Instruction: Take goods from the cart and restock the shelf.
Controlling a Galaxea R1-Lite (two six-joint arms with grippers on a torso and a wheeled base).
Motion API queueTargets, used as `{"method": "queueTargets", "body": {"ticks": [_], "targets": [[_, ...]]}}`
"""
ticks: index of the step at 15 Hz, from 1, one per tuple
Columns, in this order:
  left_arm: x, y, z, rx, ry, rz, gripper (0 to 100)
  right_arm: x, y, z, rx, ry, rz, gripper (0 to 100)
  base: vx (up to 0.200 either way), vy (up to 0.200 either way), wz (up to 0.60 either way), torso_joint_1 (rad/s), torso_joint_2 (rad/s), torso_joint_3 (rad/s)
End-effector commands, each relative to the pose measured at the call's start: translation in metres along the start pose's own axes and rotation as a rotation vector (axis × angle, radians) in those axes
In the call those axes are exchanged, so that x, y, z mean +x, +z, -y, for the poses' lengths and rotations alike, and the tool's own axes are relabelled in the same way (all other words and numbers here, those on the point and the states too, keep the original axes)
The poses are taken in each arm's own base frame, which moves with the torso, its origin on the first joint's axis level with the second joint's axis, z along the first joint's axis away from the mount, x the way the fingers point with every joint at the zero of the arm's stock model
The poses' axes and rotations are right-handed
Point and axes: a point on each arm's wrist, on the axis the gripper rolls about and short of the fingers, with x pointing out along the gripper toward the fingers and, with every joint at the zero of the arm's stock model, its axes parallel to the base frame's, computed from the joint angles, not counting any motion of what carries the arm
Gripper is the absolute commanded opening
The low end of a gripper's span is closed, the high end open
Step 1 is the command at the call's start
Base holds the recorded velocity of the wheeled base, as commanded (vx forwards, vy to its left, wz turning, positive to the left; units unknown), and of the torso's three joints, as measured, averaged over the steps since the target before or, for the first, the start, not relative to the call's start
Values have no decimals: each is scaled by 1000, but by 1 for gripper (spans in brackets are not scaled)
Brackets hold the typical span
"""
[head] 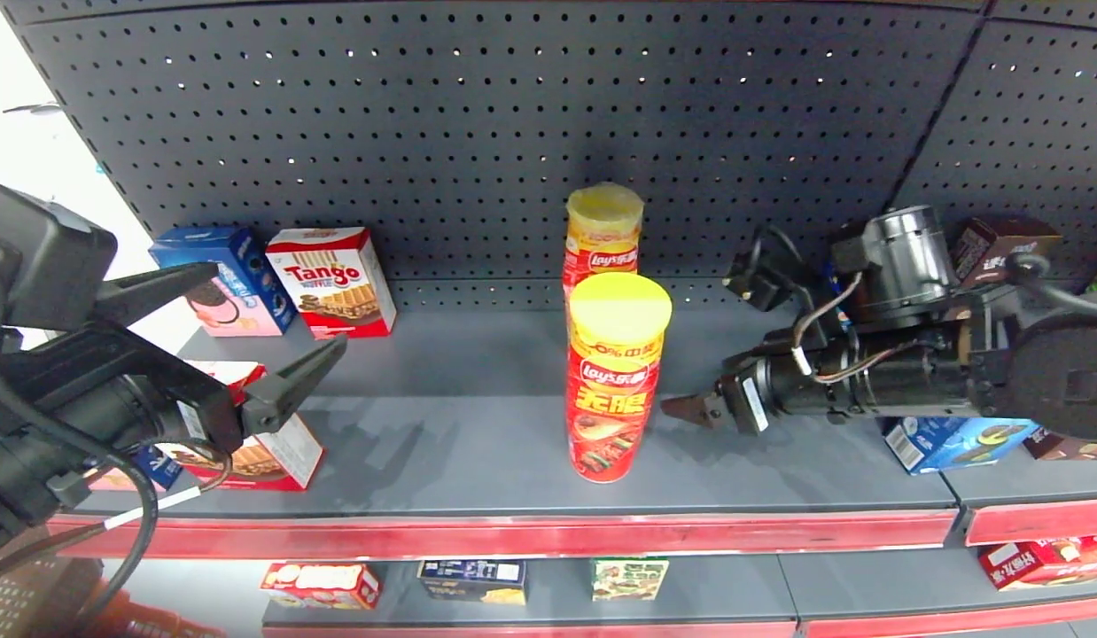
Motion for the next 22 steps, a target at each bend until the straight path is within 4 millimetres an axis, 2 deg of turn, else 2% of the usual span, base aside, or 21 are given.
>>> {"method": "queueTargets", "body": {"ticks": [1, 3, 4, 5, 6, 7, 8, 9, 11, 12, 13, 15, 19, 20, 22], "targets": [[-26, 11, -6, -3, 42, 66, 100, -86, 16, 6, 13, -80, 194, 100, 0, 0, 0, 0, 0, 0], [-52, 11, -6, -6, 60, 85, 100, -133, 4, 7, 33, -136, 266, 100, 0, 0, 0, 0, 0, 0], [-71, 5, -5, -5, 71, 91, 100, -161, -6, 4, 41, -164, 323, 100, 0, 0, 0, 0, 0, 0], [-88, 0, -3, -6, 78, 97, 100, -180, -17, 2, 42, -189, 370, 100, 0, 0, 0, 0, 0, 0], [-100, -6, -2, -4, 77, 87, 100, -190, -24, 0, 38, -206, 400, 100, 0, 0, 0, 0, 0, 0], [-127, -18, 2, -4, 73, 77, 100, -209, -41, -6, 36, -230, 457, 100, 0, 0, 0, 0, 0, 0], [-143, -25, 4, -3, 72, 68, 100, -217, -56, -11, 34, -228, 465, 100, 0, 0, 0, 0, 0, 0], [-166, -36, 7, -2, 64, 43, 100, -226, -80, -19, 33, -224, 470, 100, 0, 0, 0, 0, 0, 0], [-194, -54, 13, -2, 62, -1, 100, -236, -119, -29, 36, -233, 474, 100, 0, 0, 0, 0, 0, 0], [-202, -62, 15, -1, 79, -26, 100, -238, -139, -34, 38, -239, 473, 100, 0, 0, 0, 0, 0, 0], [-202, -62, 15, -1, 79, -26, 100, -238, -139, -34, 38, -239, 473, 100, 0, 0, 0, 0, 0, 0], [-204, -94, 28, -13, 113, -111, 100, -236, -198, -45, 100, -352, 458, 100, 0, 0, 0, 0, 0, 0], [-202, -134, 41, -16, 128, -206, 100, -218, -266, -59, 234, -620, 436, 100, 0, 0, 0, 0, 0, 0], [-202, -133, 41, -20, 153, -210, 100, -217, -276, -65, 254, -679, 423, 100, 0, 0, 0, 0, 0, 0], [-202, -133, 43, -23, 227, -233, 100, -219, -276, -65, 289, -750, 403, 100, 0, 0, 0, 0, 0, 0]]}}
